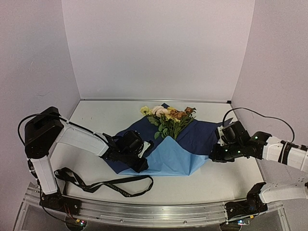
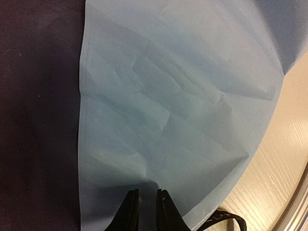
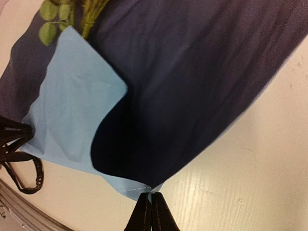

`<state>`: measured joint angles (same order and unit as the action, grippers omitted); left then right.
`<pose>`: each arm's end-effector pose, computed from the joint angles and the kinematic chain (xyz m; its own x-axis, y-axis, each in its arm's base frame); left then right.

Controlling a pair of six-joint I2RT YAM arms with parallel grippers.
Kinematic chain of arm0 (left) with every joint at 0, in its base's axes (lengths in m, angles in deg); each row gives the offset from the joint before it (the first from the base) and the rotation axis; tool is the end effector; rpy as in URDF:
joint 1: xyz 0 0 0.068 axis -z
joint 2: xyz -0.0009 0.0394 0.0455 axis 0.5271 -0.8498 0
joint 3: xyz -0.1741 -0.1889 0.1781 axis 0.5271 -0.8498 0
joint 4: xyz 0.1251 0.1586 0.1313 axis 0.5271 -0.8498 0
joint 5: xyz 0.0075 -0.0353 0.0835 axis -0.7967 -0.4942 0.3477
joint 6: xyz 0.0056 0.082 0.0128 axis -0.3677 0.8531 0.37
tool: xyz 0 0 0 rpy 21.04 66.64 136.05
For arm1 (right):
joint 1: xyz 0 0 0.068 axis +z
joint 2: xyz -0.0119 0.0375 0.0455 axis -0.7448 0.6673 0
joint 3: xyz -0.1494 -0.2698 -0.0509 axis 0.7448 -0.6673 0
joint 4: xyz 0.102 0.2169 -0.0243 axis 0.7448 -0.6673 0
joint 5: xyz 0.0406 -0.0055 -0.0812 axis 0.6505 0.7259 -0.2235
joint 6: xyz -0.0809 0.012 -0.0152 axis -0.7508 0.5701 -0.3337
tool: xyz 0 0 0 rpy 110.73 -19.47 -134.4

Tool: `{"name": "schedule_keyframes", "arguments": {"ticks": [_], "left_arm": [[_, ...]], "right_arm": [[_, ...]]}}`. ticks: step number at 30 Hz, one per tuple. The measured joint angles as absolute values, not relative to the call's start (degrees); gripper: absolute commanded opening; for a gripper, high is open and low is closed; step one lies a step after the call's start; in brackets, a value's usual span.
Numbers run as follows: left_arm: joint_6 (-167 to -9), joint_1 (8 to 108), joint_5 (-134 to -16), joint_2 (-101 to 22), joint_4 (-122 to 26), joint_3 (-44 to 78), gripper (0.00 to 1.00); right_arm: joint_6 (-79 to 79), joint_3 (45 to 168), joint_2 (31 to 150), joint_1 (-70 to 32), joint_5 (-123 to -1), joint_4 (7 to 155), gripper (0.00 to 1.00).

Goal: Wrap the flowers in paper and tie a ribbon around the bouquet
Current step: Fold the one-fourth-folded wrapping paper at the center of the board.

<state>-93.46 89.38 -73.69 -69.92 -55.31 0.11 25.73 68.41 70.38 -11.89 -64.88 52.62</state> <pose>0.1932 -0.3202 0.1538 -0.6735 0.5305 -0.5148 0.7116 0.6537 -0.2575 0.1489 0.1172 0.2317 -0.8787 0.0235 -0.4769 -0.1876 0.9015 0.3900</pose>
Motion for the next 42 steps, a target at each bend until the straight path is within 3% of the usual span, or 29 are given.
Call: {"name": "schedule_keyframes", "arguments": {"ticks": [14,26,37,42], "left_arm": [[-93.7,88.7,-74.6,-70.6,-53.7,0.1,0.14],[-93.9,86.6,-76.6,-70.2,-54.5,0.2,0.21],[-98.4,75.0,-89.3,-61.9,-56.0,1.6,0.49],[-101.7,71.2,-95.6,-62.7,-54.7,5.2,0.52]], "right_arm": [[23.5,88.2,95.0,-3.7,-51.1,59.8,0.0],[26.9,92.5,110.6,-3.2,-40.4,66.7,0.0],[28.7,96.5,117.3,-3.2,-37.0,68.5,0.0],[28.9,97.7,118.5,-3.2,-35.6,68.7,0.0]]}}
